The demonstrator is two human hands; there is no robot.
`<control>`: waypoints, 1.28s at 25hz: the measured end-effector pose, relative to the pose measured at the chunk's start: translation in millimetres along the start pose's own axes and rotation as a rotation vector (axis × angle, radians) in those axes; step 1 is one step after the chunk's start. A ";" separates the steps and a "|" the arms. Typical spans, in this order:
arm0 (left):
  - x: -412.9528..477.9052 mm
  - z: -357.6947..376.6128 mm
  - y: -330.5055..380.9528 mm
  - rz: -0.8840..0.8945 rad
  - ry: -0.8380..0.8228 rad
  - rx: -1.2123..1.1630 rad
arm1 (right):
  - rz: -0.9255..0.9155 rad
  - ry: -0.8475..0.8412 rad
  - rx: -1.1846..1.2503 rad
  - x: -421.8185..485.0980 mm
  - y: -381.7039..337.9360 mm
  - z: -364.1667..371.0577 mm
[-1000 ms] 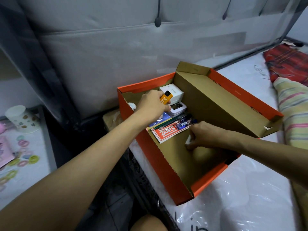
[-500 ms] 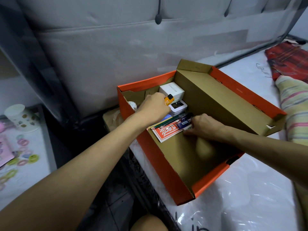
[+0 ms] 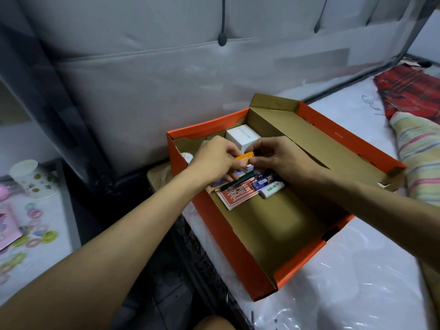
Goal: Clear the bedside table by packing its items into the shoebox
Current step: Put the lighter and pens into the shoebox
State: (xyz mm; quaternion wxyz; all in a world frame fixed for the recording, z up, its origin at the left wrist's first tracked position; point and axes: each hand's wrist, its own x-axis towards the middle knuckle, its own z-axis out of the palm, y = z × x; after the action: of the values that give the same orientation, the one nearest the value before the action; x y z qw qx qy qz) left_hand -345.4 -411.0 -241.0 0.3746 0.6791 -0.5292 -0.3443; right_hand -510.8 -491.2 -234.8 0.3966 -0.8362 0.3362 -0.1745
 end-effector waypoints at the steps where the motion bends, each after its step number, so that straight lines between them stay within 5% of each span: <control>1: -2.0 -1.6 0.7 0.013 0.025 -0.007 | 0.012 0.000 0.028 1.0 0.8 0.3; 10: -3.0 -14.6 3.3 -0.021 -0.064 -0.018 | 0.078 0.041 0.249 2.5 11.8 -5.9; 19: -2.8 -9.5 -0.1 0.056 -0.024 0.253 | 0.154 0.063 0.540 3.4 12.9 -2.9; 25: -1.7 -8.3 1.7 0.023 -0.155 0.242 | 0.205 0.060 0.432 4.0 6.6 0.4; 29: -4.8 -9.9 -2.3 0.150 0.060 0.520 | 0.442 -0.162 0.133 10.3 13.2 10.1; 32: -6.2 -9.9 -7.7 0.162 0.112 0.525 | 0.507 -0.141 -0.020 15.0 20.4 29.6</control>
State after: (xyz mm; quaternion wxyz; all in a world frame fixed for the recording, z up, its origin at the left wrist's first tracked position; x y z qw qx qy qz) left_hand -334.6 -402.3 -242.5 0.2407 0.7264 -0.6313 -0.1261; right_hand -492.2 -494.9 -268.8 0.4418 -0.7393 0.5082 -0.0075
